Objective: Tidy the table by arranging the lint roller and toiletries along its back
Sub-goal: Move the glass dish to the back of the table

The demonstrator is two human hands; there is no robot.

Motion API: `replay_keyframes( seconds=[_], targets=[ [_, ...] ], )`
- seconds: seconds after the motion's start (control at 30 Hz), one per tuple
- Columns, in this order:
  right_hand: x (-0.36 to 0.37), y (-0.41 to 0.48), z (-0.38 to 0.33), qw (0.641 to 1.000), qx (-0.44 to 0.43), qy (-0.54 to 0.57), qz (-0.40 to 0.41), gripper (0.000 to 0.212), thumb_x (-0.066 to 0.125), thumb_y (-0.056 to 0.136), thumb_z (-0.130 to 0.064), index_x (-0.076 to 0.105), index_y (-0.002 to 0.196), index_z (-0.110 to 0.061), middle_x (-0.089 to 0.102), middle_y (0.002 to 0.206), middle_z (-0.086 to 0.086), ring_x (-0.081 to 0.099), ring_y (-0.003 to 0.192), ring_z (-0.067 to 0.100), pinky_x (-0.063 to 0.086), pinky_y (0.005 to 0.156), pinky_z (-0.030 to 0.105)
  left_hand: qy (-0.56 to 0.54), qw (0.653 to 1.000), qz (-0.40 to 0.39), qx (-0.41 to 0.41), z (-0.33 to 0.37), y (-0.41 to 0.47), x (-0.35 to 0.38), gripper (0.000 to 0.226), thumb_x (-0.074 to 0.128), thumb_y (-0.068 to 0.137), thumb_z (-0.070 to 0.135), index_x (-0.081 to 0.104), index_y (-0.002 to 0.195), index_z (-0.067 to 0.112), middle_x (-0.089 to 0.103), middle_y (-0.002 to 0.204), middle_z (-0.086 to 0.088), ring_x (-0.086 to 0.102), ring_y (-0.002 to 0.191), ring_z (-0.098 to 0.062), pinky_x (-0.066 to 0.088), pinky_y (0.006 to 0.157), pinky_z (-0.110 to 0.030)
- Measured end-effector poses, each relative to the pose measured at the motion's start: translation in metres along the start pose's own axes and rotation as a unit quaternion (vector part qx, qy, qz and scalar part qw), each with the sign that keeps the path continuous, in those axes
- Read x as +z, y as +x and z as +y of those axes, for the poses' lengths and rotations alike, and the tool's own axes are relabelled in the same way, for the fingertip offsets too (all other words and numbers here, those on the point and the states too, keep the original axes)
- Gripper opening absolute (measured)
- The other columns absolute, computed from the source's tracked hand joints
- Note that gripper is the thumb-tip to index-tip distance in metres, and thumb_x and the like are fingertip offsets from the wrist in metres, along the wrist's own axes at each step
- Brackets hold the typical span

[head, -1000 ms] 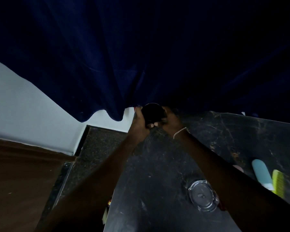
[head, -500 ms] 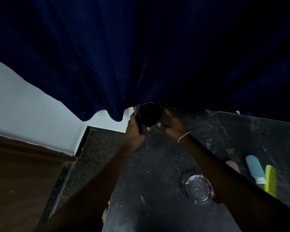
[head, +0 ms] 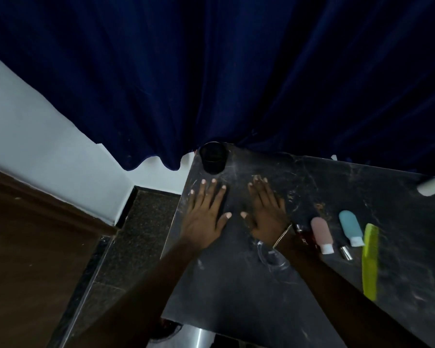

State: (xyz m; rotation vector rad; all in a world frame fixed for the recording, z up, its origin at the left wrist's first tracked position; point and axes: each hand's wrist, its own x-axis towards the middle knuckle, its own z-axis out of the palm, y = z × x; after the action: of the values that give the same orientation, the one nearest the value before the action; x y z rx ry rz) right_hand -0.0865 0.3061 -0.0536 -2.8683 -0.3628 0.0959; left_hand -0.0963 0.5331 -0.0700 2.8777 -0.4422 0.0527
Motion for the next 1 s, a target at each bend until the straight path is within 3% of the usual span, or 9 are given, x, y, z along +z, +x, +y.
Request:
replay_keyframes(
  seconds=[0.33, 0.43, 0.63, 0.7, 0.77, 0.87, 1.0],
  targets=[
    [-0.024, -0.102, 0.037, 1.0, 0.0, -0.001, 0.008, 0.082, 0.037, 0.091, -0.052, 0.013, 0.16, -0.017, 0.004, 0.17, 0.002, 0.002, 0.157, 0.022, 0.027, 0.118, 0.054, 0.031, 0.999, -0.036, 0.025, 0.09, -0.048, 0.003, 0.073, 0.021, 0.106, 0.064, 0.0, 0.166, 0.028, -0.008, 0.175, -0.002, -0.018, 0.16, -0.026, 0.002, 0.129, -0.058],
    [-0.026, -0.12, 0.049, 1.0, 0.007, 0.003, 0.025, 0.082, 0.044, 0.092, -0.05, 0.016, 0.16, -0.015, 0.009, 0.169, 0.004, 0.007, 0.157, 0.023, 0.024, 0.119, 0.049, 0.041, 0.998, -0.043, 0.032, 0.113, -0.056, 0.011, 0.072, 0.02, 0.107, 0.062, 0.0, 0.166, 0.026, -0.007, 0.175, -0.004, -0.016, 0.161, -0.027, 0.003, 0.129, -0.059],
    [-0.019, -0.149, 0.062, 0.997, -0.006, 0.04, 0.063, 0.072, 0.055, 0.094, -0.038, 0.033, 0.155, -0.006, 0.032, 0.161, 0.013, 0.03, 0.149, 0.033, 0.029, 0.121, 0.047, 0.044, 0.997, -0.048, 0.032, 0.146, -0.069, 0.028, 0.072, 0.015, 0.106, 0.062, -0.001, 0.165, 0.025, -0.006, 0.175, -0.005, -0.015, 0.161, -0.027, 0.0, 0.13, -0.057],
    [-0.016, -0.155, 0.061, 0.996, -0.005, 0.056, 0.066, 0.066, 0.056, 0.095, -0.033, 0.038, 0.152, -0.004, 0.041, 0.155, 0.016, 0.041, 0.141, 0.034, 0.033, 0.119, 0.043, 0.037, 0.998, -0.049, 0.025, 0.152, -0.072, 0.032, 0.072, 0.019, 0.106, 0.06, 0.002, 0.165, 0.023, 0.002, 0.175, -0.007, -0.007, 0.162, -0.028, 0.004, 0.13, -0.055],
    [-0.01, -0.158, 0.056, 0.994, 0.034, 0.084, 0.061, 0.061, 0.054, 0.097, -0.032, 0.04, 0.151, -0.006, 0.047, 0.149, 0.016, 0.05, 0.134, 0.033, 0.041, 0.113, 0.04, 0.015, 0.999, -0.048, 0.005, 0.158, -0.073, 0.035, 0.071, 0.026, 0.106, 0.056, 0.009, 0.164, 0.019, 0.018, 0.172, -0.01, 0.013, 0.16, -0.029, 0.019, 0.128, -0.05],
    [0.0, -0.159, 0.047, 0.984, 0.132, 0.113, 0.03, 0.055, 0.051, 0.098, -0.036, 0.04, 0.146, -0.012, 0.067, 0.12, 0.016, 0.066, 0.109, 0.036, 0.054, 0.091, 0.043, -0.053, 0.997, -0.032, -0.049, 0.167, -0.07, 0.039, 0.063, 0.043, 0.103, 0.045, 0.028, 0.156, 0.015, 0.046, 0.149, -0.013, 0.05, 0.134, -0.029, 0.047, 0.109, -0.041],
    [0.019, -0.16, 0.036, 0.972, 0.199, 0.124, 0.013, 0.049, 0.057, 0.096, -0.034, 0.048, 0.137, -0.009, 0.071, 0.102, 0.02, 0.069, 0.097, 0.04, 0.05, 0.075, 0.038, -0.1, 0.984, -0.068, -0.133, 0.176, -0.062, 0.043, 0.049, 0.053, 0.101, 0.028, 0.043, 0.145, 0.009, 0.054, 0.138, -0.018, 0.063, 0.116, -0.039, 0.054, 0.098, -0.048]
  ],
)
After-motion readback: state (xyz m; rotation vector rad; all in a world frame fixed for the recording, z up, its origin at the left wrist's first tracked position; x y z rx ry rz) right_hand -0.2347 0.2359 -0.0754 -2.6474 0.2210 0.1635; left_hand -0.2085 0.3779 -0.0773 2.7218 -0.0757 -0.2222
